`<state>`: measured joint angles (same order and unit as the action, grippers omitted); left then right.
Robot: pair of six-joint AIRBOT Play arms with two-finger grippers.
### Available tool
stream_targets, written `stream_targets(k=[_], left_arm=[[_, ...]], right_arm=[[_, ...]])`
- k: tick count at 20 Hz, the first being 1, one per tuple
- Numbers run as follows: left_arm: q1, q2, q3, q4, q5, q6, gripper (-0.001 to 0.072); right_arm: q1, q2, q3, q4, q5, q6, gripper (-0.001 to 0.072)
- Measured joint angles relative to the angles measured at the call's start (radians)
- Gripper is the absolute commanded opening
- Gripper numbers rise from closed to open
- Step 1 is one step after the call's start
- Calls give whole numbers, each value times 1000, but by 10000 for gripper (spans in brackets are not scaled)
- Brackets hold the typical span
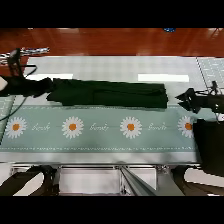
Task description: Fold the shirts.
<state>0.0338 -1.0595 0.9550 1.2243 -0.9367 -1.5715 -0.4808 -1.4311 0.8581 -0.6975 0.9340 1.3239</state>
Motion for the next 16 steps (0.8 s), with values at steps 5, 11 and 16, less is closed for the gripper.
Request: stream_targets(k=[5, 11, 16], left_arm=[[-82, -5, -44, 2, 49, -3, 501], [-102, -21, -53, -45, 64, -3, 499], [-105, -24, -54, -63, 65, 10, 22]], right_arm=[[121, -155, 109, 80, -3, -2, 414], [246, -284, 246, 103, -24, 35, 19], [264, -217, 290, 61, 29, 10, 19]])
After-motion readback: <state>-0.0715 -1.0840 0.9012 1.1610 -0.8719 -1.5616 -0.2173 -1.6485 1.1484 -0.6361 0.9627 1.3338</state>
